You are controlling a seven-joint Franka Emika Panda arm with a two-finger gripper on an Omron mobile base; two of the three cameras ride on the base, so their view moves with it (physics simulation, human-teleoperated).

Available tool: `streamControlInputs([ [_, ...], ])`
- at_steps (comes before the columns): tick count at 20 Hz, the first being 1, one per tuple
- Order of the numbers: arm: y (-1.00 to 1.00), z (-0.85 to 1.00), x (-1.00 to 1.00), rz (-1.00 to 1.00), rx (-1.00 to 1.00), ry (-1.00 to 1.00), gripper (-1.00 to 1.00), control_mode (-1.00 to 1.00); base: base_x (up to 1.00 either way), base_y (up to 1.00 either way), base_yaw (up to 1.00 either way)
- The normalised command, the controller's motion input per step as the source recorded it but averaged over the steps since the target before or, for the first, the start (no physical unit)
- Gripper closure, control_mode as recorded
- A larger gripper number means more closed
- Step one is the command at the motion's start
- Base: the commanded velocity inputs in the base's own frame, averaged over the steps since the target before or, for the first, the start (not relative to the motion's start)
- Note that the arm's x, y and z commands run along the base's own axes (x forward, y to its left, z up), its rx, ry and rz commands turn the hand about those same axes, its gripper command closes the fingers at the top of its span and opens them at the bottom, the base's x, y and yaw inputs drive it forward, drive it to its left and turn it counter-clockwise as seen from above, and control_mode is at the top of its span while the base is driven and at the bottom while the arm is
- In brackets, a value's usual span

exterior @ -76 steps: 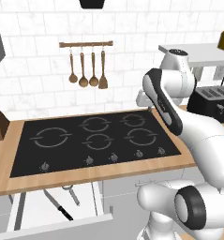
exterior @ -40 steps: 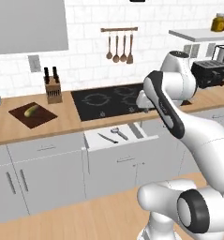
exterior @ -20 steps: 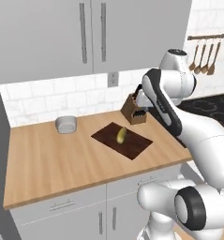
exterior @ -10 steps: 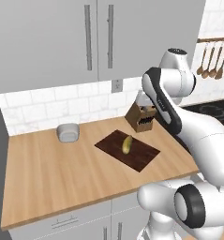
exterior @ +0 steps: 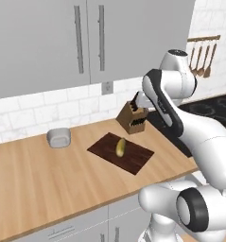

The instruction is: Place the appropriate cutting tool for cutting the cucumber skin on the cutting board.

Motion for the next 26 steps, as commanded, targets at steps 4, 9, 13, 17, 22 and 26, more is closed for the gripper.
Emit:
streamControlInputs([
  [4, 0.00, 0.00, 0.00, 0.00, 0.00, 0.00, -1.00, 1.00, 0.00, -0.03, -0.13],
  [9, 0.00, 0.00, 0.00, 0.00, 0.00, 0.00, -1.00, 1.00, 0.00, -0.02, -0.03],
  [13, 0.00, 0.00, 0.00, 0.00, 0.00, 0.00, -1.00, 1.00, 0.00, 0.00, 0.00],
  [17, 0.00, 0.00, 0.00, 0.00, 0.00, 0.00, -1.00, 1.00, 0.00, 0.00, 0.00],
  [22, 0.00, 0.00, 0.00, 0.00, 0.00, 0.00, -1.00, -1.00, 0.00, 0.00, 0.00],
  [26, 0.00, 0.00, 0.00, 0.00, 0.00, 0.00, -1.00, -1.00, 0.00, 0.00, 0.00],
])
